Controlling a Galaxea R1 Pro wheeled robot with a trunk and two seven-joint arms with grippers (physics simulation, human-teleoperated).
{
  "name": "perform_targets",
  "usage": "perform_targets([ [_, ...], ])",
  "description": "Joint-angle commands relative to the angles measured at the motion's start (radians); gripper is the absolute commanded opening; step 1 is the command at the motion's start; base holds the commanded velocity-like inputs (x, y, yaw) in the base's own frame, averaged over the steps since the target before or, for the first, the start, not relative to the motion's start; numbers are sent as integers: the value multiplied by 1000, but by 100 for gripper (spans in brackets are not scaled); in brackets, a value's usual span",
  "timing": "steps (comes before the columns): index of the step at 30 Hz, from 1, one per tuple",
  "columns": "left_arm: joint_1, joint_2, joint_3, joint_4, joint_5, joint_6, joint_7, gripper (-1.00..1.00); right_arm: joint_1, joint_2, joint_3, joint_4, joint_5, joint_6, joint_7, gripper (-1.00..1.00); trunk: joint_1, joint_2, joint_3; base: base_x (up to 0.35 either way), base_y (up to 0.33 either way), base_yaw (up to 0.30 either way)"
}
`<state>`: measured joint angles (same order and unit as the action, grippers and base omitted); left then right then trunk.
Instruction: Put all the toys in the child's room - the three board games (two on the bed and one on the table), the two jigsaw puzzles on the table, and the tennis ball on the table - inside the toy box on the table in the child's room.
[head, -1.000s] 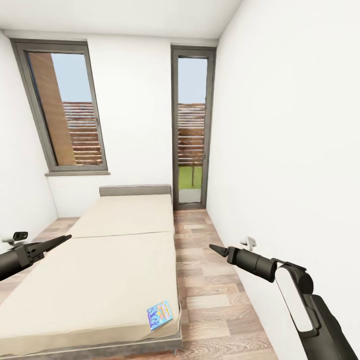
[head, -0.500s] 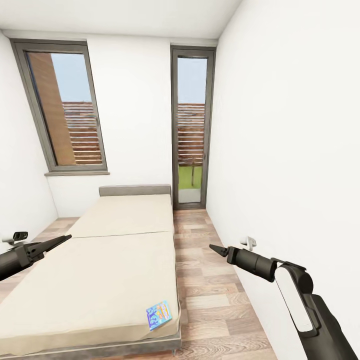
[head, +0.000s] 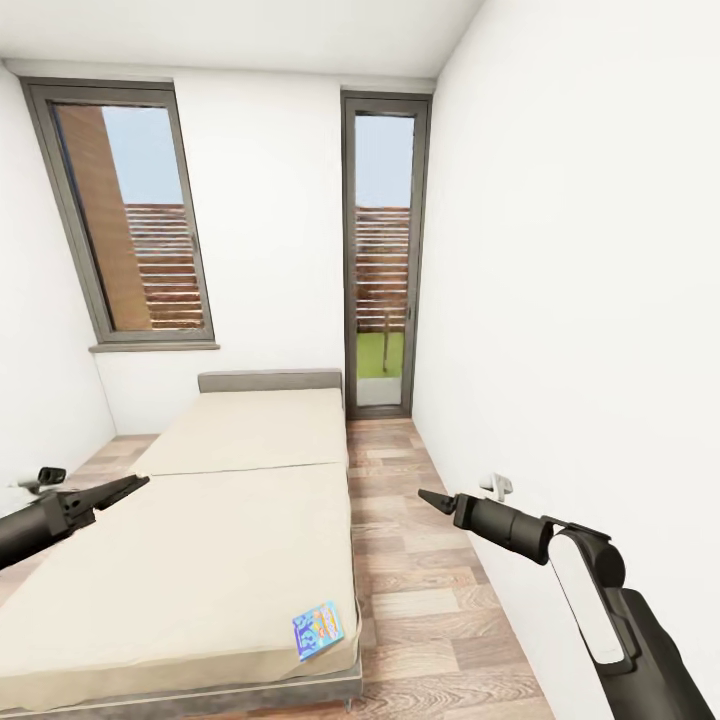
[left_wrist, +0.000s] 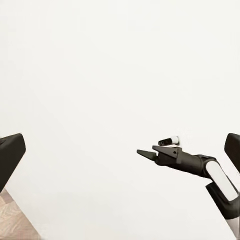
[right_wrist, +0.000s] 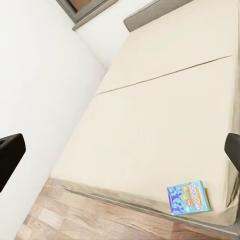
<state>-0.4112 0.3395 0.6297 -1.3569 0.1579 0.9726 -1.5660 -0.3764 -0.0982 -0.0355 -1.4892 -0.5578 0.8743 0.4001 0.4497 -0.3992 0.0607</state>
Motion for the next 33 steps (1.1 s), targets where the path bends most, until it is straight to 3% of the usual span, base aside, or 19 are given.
perform_targets([
  [1, -1, 0, -2, 11, -5, 11, -5, 100, 0, 1, -1, 0, 3, 5, 2, 100, 0, -1, 0, 0, 0, 0],
  [6, -10, -5, -32, 83, -22, 16, 82, 100, -1, 31, -1, 5, 3, 10, -35, 100, 0, -1, 0, 0, 0, 0],
  [9, -13, -25, -65, 124, -23, 23, 189, 100, -1, 42, -1, 7, 4, 12, -46, 100, 0, -1, 0, 0, 0, 0],
  [12, -13, -51, -79, 175, -23, 24, 296, 100, -1, 46, -1, 7, 3, 12, -50, 100, 0, -1, 0, 0, 0, 0],
  [17, -13, -129, -88, 282, -23, 15, 465, 100, -1, 51, 0, 7, 4, 12, -52, 100, 0, -1, 0, 0, 0, 0],
  [22, -12, -185, -91, 330, -24, 3, 529, 100, -1, 55, 0, 6, 4, 12, -52, 100, 16, -29, -13, 0, 0, 0],
  [25, -13, -195, -91, 386, -24, -25, 541, 100, -1, 55, 0, 6, 4, 12, -52, 100, 27, -50, -22, 0, 0, 0],
  [33, -16, -193, -89, 526, -24, -101, 548, 100, -1, 55, 0, 6, 3, 11, -50, 100, 58, -106, -47, 0, 0, 0],
])
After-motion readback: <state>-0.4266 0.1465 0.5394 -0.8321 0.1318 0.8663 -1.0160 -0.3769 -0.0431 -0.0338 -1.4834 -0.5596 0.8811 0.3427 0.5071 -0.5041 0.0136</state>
